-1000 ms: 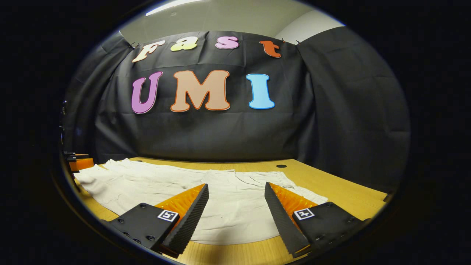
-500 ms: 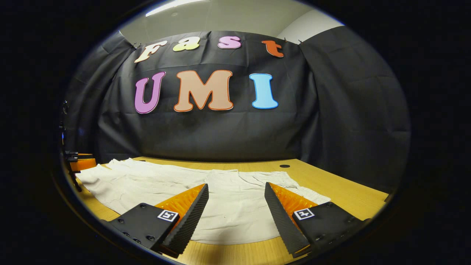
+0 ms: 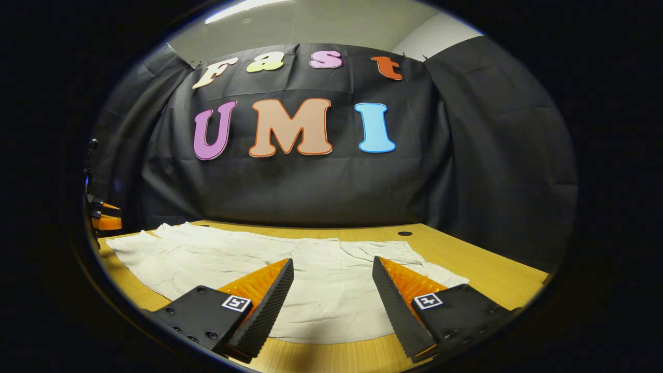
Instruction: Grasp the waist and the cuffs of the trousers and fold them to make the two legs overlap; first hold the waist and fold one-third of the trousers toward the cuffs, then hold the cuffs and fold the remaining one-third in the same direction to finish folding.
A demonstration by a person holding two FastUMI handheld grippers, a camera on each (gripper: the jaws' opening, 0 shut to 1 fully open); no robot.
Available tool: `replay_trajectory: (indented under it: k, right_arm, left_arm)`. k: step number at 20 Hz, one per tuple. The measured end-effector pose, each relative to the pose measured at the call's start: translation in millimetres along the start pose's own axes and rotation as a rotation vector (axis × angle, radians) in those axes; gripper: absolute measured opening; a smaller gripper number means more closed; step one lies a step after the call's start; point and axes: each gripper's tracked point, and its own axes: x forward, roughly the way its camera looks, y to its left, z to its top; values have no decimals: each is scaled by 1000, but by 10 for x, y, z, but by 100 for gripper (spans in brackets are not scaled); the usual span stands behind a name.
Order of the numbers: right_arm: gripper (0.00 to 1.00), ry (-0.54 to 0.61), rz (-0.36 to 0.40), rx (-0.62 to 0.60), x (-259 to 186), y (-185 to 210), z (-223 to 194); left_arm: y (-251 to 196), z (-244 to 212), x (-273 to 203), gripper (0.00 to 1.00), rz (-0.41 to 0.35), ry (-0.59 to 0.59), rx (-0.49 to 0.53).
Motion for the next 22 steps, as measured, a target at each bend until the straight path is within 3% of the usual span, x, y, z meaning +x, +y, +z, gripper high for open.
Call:
replay_trajectory:
  k: [4,9,19,22]
  right_arm:
    - [97,-2,9,-1,5,16,7]
    - [98,1,17,0,5,30,2]
    - [98,-2,11,0,-7,22,12]
    - [98,-2,11,0,-23,20,9]
  left_arm:
    - [-133,-320,-187,90,-216,197,25]
    - [-147,-729,-492,91,-392,479,162]
    - [-105,-1201,-644,83,-611,853,443]
    - [-115,-1185,-584,80,-645,884,471]
